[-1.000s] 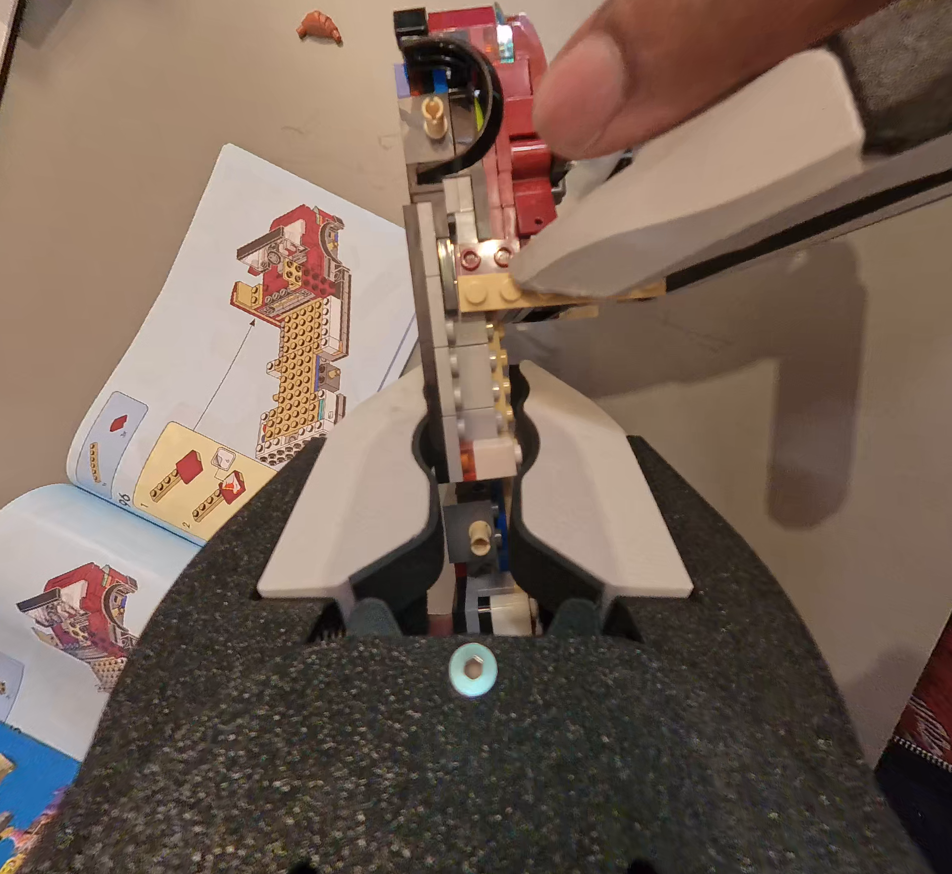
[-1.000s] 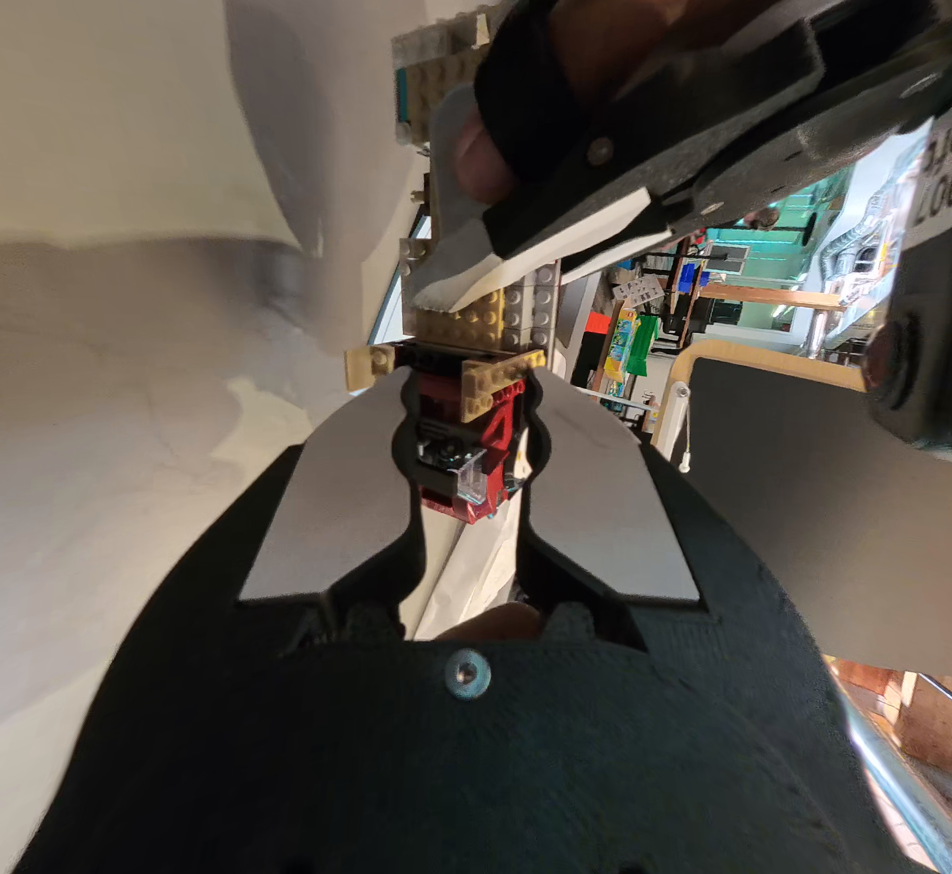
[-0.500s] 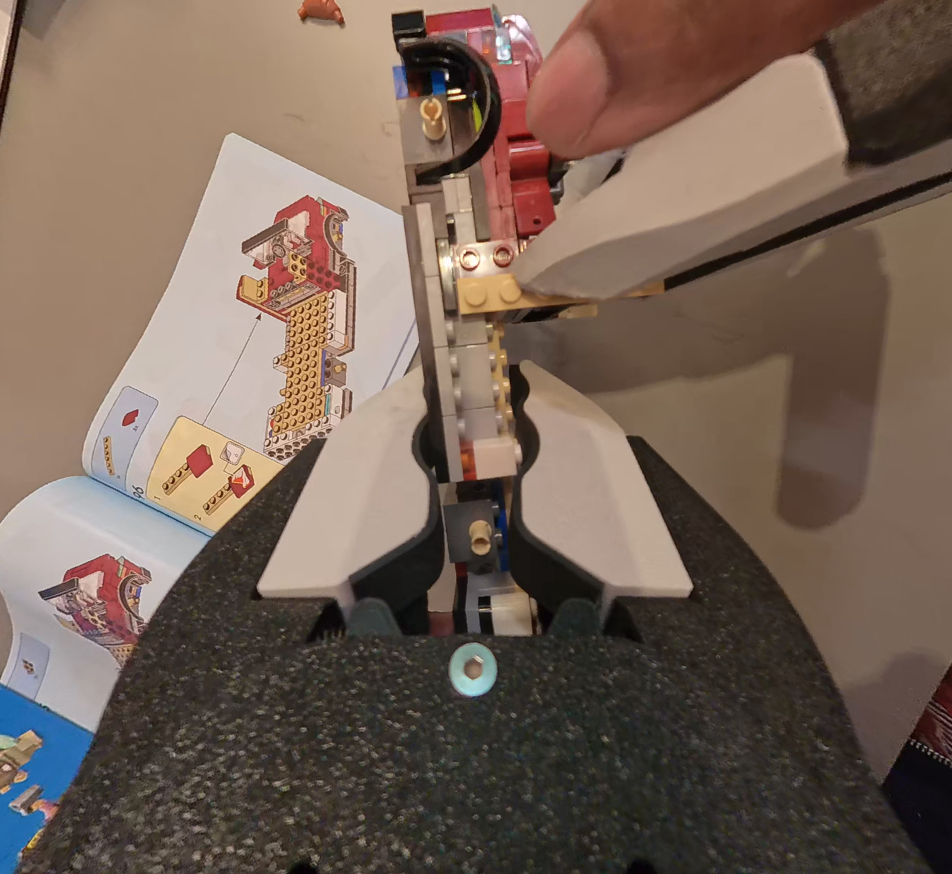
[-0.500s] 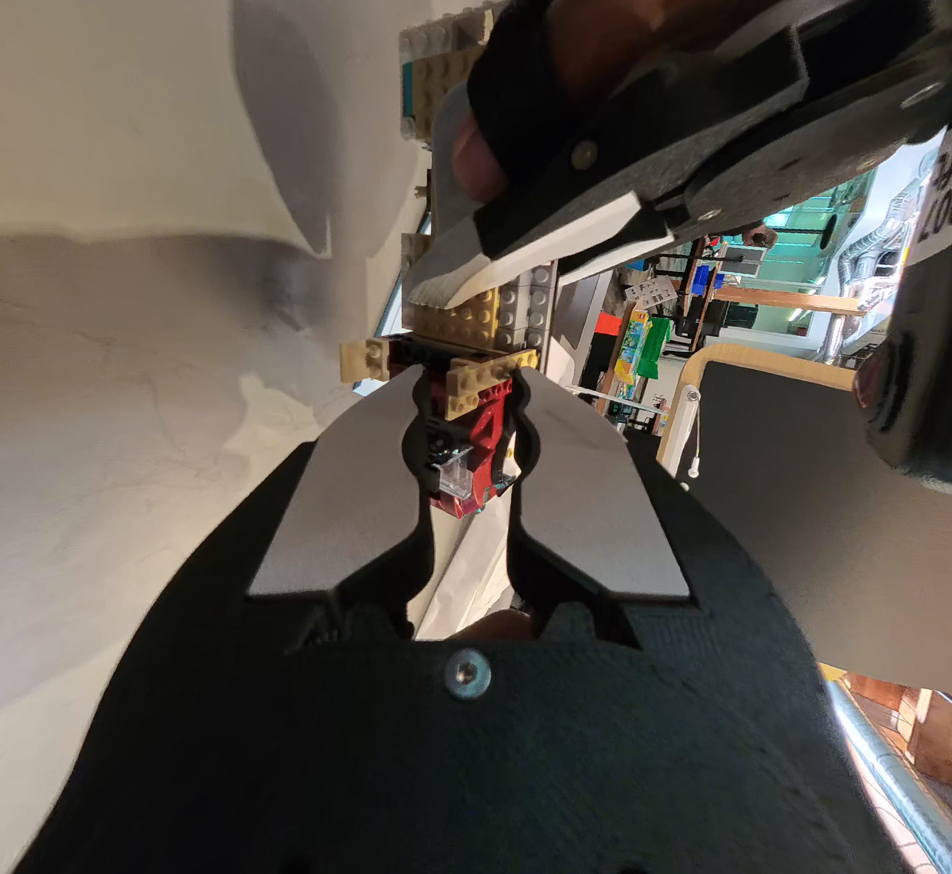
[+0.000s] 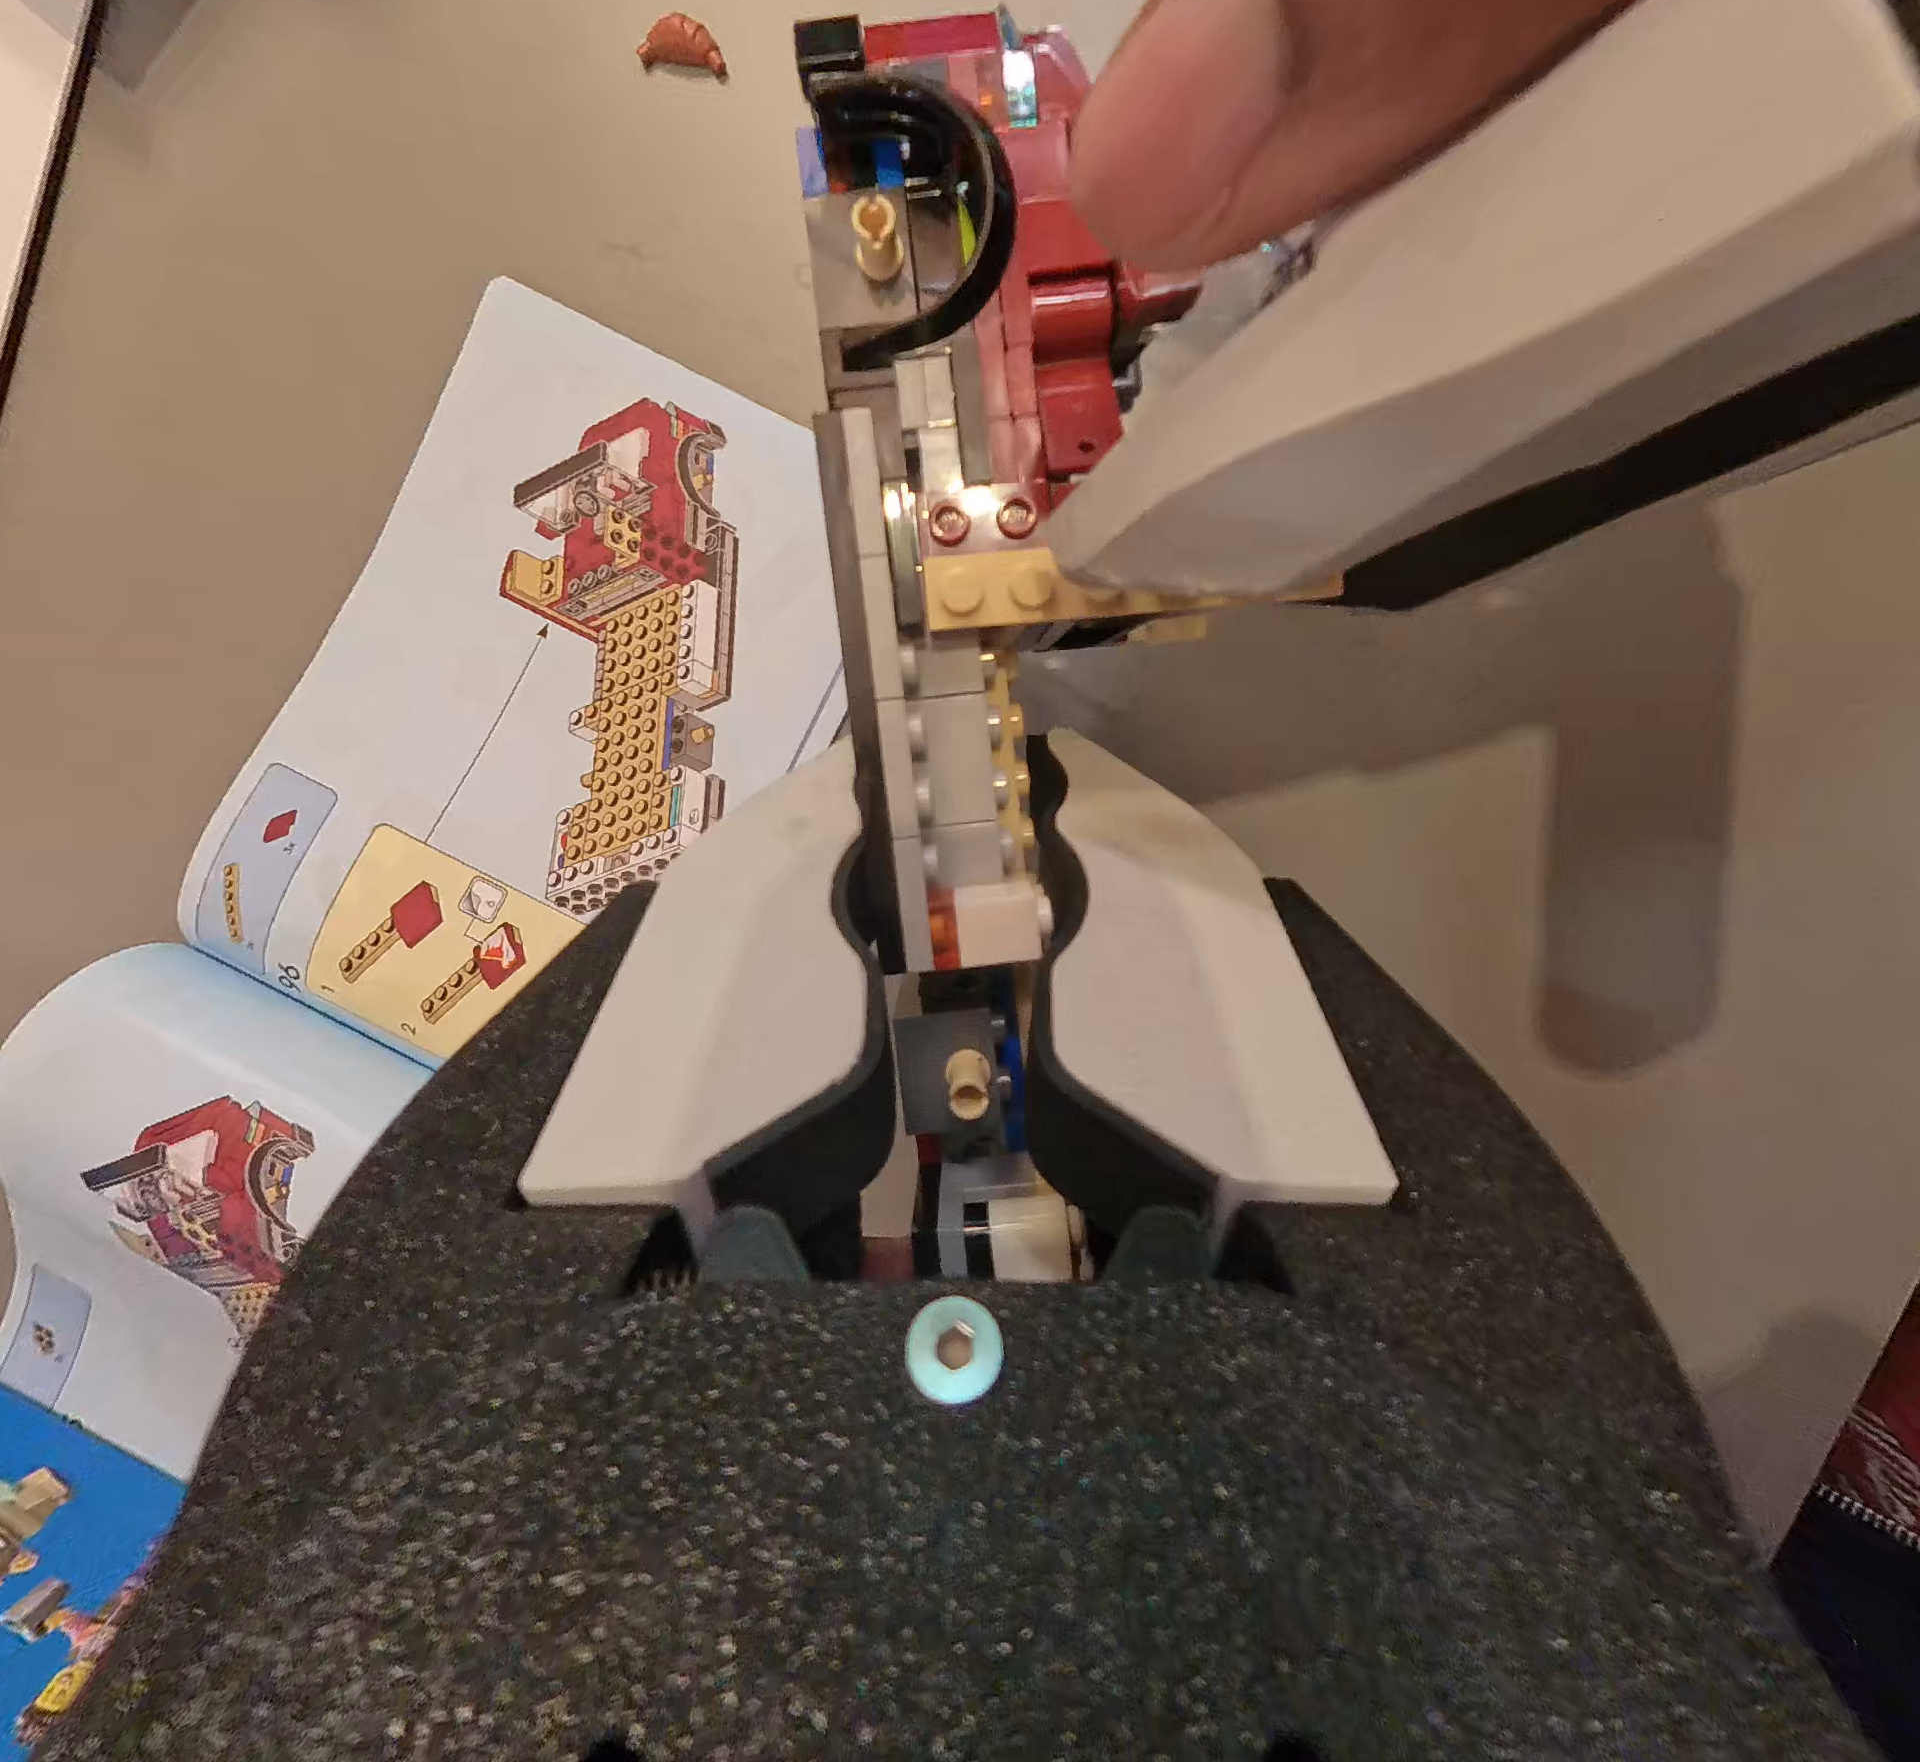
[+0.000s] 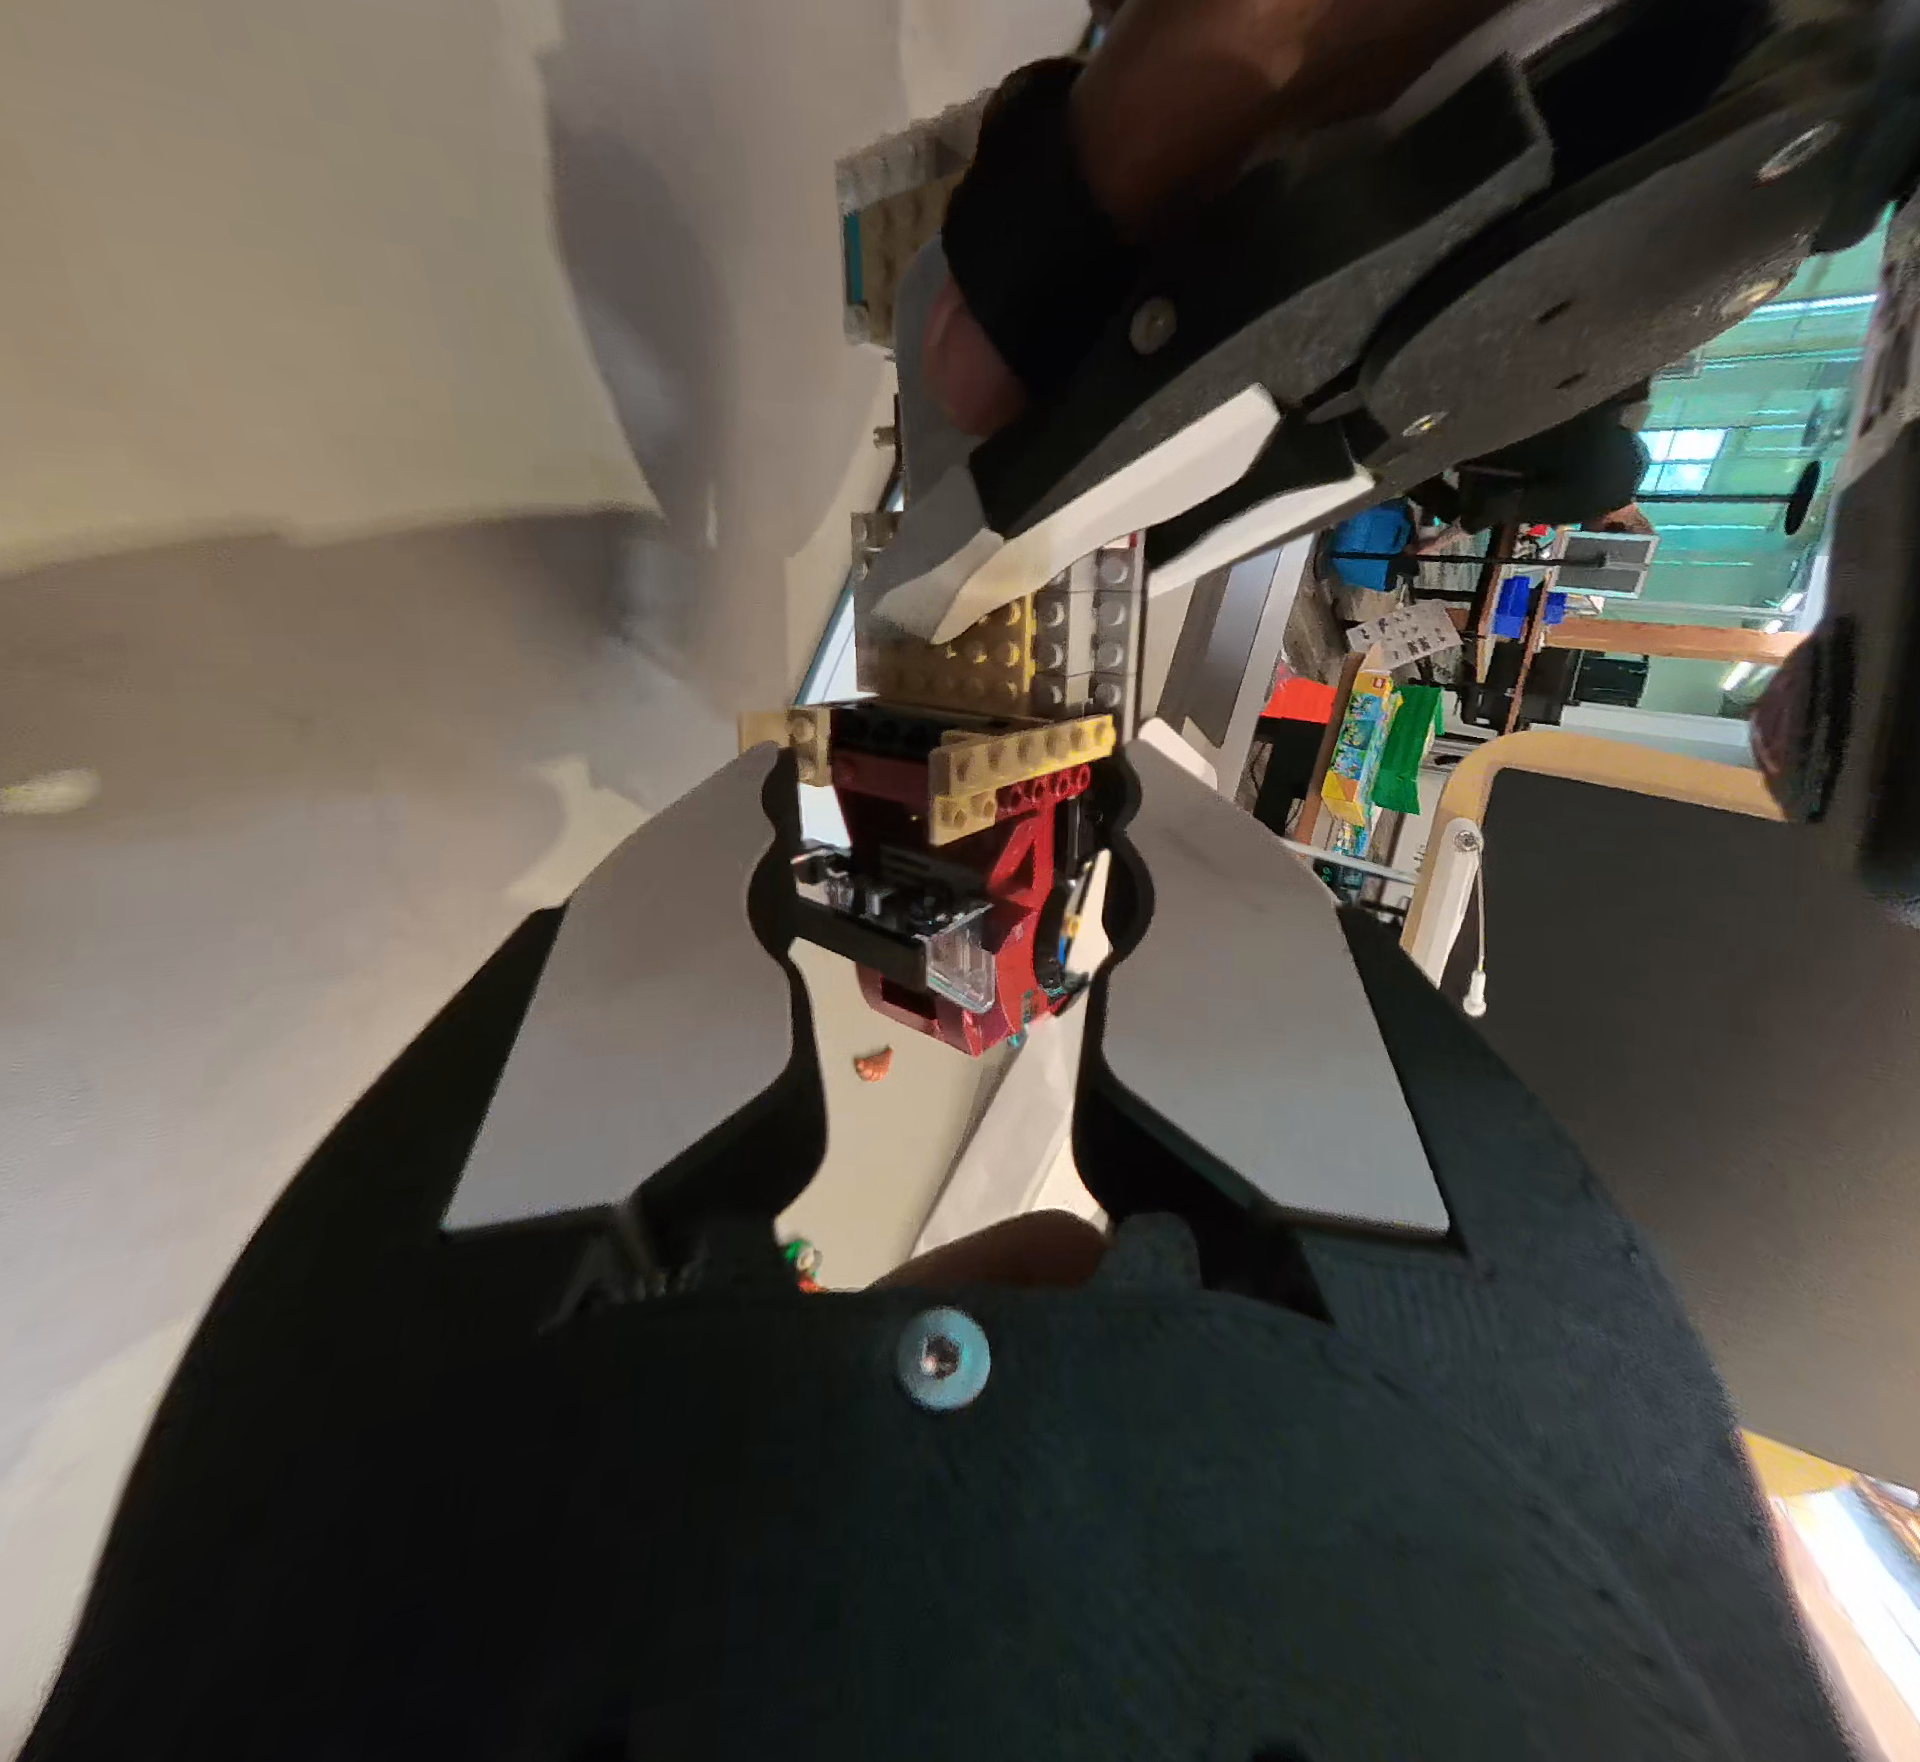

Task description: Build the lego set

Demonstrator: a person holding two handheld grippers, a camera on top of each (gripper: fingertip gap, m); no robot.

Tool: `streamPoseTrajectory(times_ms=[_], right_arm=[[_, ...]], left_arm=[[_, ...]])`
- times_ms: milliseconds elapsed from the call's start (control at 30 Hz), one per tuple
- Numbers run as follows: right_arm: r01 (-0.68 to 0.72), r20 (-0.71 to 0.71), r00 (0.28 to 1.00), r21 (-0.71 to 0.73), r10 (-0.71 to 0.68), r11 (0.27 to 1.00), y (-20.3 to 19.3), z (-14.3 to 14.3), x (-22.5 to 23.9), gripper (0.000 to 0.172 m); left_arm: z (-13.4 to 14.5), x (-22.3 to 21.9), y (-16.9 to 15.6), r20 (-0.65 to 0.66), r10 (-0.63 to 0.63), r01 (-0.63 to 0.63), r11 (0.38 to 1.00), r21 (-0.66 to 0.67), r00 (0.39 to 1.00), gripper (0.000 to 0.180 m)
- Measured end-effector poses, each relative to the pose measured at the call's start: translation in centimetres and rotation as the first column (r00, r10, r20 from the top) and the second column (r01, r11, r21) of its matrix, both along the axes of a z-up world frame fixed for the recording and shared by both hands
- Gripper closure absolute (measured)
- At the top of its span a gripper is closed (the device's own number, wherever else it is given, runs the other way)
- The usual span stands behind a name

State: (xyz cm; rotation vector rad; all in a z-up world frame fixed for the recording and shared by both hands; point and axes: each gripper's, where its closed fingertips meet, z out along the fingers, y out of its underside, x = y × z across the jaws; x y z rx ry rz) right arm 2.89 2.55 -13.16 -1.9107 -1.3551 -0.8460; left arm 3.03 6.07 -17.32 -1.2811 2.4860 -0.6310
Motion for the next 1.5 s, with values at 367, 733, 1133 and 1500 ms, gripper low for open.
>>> streamPoseTrajectory(times_ms=[367,733,1133,1500], right_arm=[[-0.012,0.065,0.998,-0.037,0.014,0.999,0.7,-0.5,0.8,0.11],[-0.023,0.179,0.983,-0.017,0.025,1.0,0.7,-0.7,1.2,0.117],[0.01,0.143,0.99,-0.026,-0.006,1.0,0.6,-0.8,1.3,0.116],[-0.007,0.06,0.998,-0.004,0.007,1.0,-0.2,-0.2,0.3,0.113]], left_arm=[[0.4,-0.2,-0.1,0.009,-0.007,0.007,1.0,0.005,1.0,0.155],[0.2,-0.1,-0.2,0.009,-0.008,0.008,1.0,0.028,1.0,0.155],[0.0,-0.1,-0.1,0.001,-0.006,0.006,1.0,0.007,1.0,0.155],[0.2,0.1,-0.1,0.024,0.0,0.0,1.0,0.006,1.0,0.155]])
